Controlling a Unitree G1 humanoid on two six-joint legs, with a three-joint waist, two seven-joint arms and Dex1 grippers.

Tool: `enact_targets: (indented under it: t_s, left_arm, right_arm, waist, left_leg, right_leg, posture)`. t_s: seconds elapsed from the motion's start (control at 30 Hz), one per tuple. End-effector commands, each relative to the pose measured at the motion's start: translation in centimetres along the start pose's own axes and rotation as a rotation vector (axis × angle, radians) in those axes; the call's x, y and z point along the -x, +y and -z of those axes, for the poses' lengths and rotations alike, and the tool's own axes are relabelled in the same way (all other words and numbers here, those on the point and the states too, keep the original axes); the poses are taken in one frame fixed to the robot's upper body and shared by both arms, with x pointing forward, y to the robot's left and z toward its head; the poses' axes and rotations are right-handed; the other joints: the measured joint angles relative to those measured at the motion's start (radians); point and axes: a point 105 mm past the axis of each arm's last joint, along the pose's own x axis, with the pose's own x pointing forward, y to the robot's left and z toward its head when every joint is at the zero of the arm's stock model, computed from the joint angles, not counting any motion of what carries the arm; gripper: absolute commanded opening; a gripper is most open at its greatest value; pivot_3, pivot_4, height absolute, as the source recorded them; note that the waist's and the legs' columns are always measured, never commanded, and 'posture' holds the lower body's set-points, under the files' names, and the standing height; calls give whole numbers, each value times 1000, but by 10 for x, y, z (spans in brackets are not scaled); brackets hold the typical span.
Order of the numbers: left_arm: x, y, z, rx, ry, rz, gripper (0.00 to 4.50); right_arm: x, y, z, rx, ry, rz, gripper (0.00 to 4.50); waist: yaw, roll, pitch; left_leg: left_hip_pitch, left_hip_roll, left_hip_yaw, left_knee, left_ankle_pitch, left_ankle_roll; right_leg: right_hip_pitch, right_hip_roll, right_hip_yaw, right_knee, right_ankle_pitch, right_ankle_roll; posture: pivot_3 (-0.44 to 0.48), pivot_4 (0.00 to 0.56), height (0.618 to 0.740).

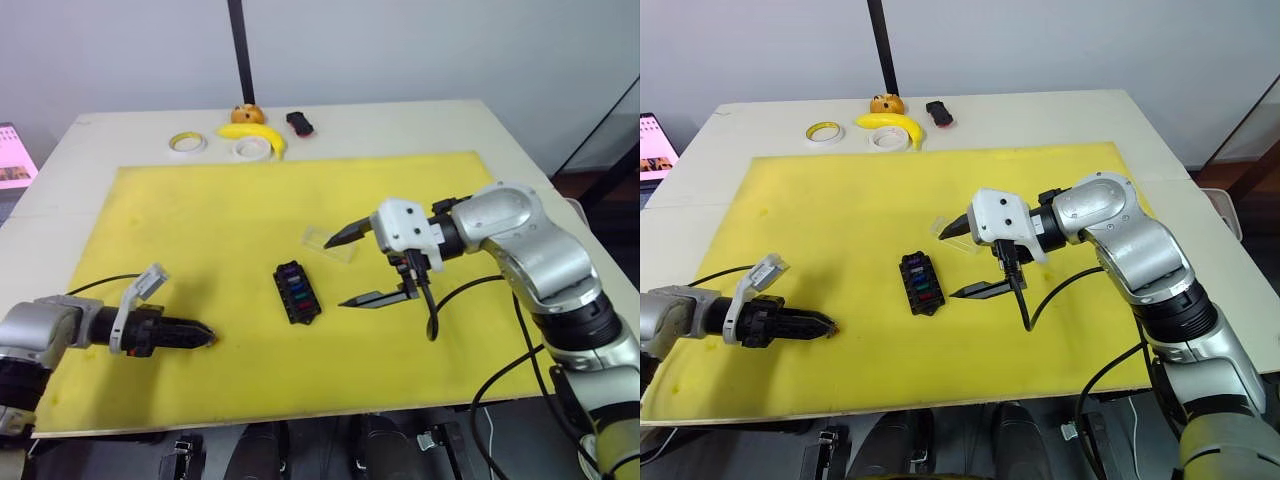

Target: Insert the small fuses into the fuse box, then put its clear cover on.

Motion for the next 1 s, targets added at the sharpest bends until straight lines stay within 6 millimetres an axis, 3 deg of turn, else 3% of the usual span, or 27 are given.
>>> enact_targets:
  t_s: [0.03,0.4,0.43,0.47,0.73,0.83,1.0]
  left_arm:
    - [2,-2,9,26,23,-12,1656]
    - [-1,-1,12,39,6,-26,1656]
    - [-1,-1,12,40,3,-28,1131]
    - [0,-1,12,39,5,-31,931]
    - [0,0,13,40,1,-40,931]
    - [0,1,13,36,4,-47,103]
    - [0,0,12,32,1,-47,43]
  right_arm:
    - [0,0,-7,45,-6,7,4500]
    - [0,-2,-7,55,-5,13,4500]
    - [0,-2,-7,55,-5,13,4500]
    - [0,-2,-7,55,-5,13,4500]
    - [-1,-1,-6,54,-5,14,4500]
    - [-1,-2,-6,55,-6,15,4500]
    - [-2,-2,-6,53,-7,17,4500]
  waist:
    - [0,0,0]
    - [0,0,0]
    - [0,0,0]
    - [0,0,0]
    - [1,0,0]
    - [1,0,0]
    - [2,0,0]
  left_leg:
    - [0,0,0,0,0,0]
    - [0,0,0,0,0,0]
    - [0,0,0,0,0,0]
    - [0,0,0,0,0,0]
    - [0,0,0,0,0,0]
    - [0,0,0,0,0,0]
    - [0,0,0,0,0,0]
  right_leg:
    - [0,0,0,0,0,0]
    - [0,0,0,0,0,0]
    - [0,0,0,0,0,0]
    - [0,0,0,0,0,0]
    - [0,0,0,0,0,0]
    - [0,0,0,0,0,0]
    - [0,0,0,0,0,0]
  posture:
    - [0,150,740]
    - [0,150,740]
    - [0,150,740]
    - [0,150,740]
    - [0,150,740]
    - [0,150,740]
    - [0,150,740]
